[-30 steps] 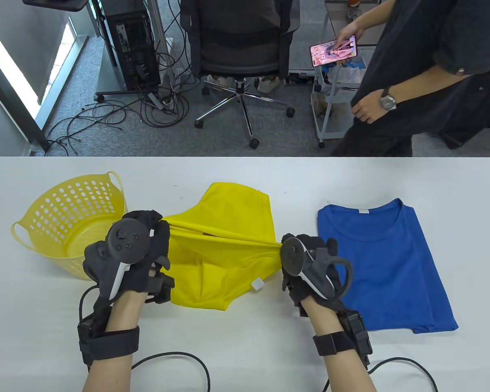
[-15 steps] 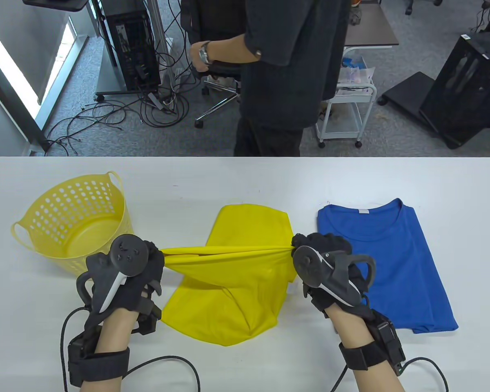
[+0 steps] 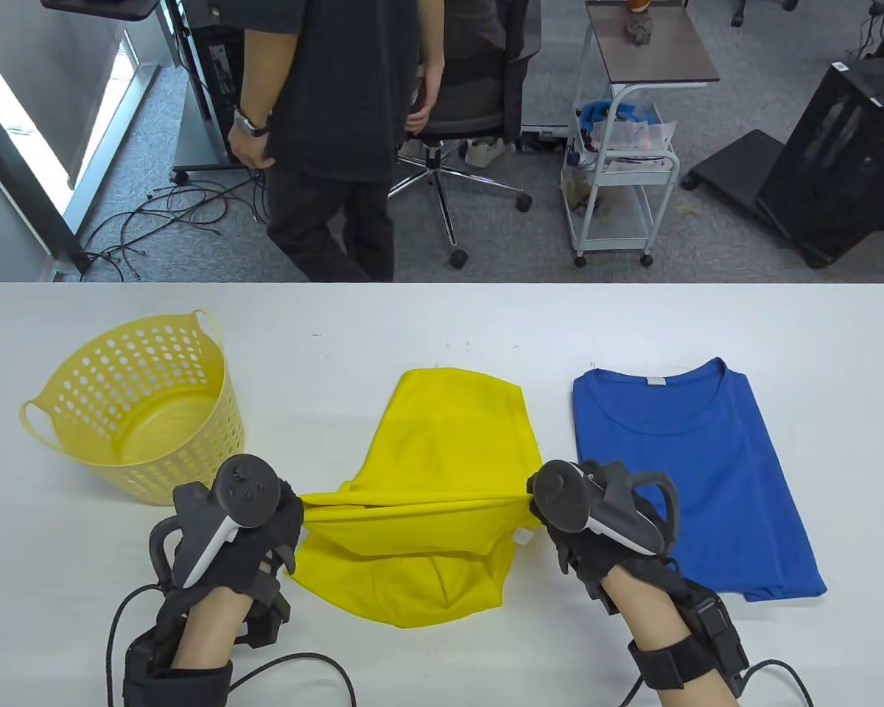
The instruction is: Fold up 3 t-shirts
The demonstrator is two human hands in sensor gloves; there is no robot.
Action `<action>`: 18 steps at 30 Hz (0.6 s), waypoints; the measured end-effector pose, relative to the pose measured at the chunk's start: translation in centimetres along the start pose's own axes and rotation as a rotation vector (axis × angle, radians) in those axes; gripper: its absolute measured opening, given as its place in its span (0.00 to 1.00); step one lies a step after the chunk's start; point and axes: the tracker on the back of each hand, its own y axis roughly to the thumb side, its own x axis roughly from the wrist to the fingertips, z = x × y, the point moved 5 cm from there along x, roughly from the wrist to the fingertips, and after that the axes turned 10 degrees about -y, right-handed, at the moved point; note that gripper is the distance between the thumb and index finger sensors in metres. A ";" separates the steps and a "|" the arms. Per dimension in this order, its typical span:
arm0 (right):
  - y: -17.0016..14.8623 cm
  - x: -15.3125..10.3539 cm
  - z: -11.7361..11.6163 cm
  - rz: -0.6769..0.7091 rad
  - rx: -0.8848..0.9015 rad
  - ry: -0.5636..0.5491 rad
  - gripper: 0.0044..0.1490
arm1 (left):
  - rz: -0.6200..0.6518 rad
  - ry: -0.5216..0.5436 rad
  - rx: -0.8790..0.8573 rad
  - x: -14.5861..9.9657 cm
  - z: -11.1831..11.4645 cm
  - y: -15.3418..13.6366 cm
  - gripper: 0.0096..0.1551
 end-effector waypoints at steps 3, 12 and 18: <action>-0.6 0.4 -1.3 0.005 0.004 0.089 0.24 | 0.006 -0.044 0.006 1.0 0.8 0.3 0.20; -5.4 16.1 7.2 -0.273 -0.003 -0.219 0.24 | -0.056 0.338 -0.165 9.8 -13.0 6.3 0.20; -5.1 15.3 21.7 -0.261 0.044 -0.866 0.24 | 0.090 0.739 -0.287 5.1 -25.1 9.5 0.20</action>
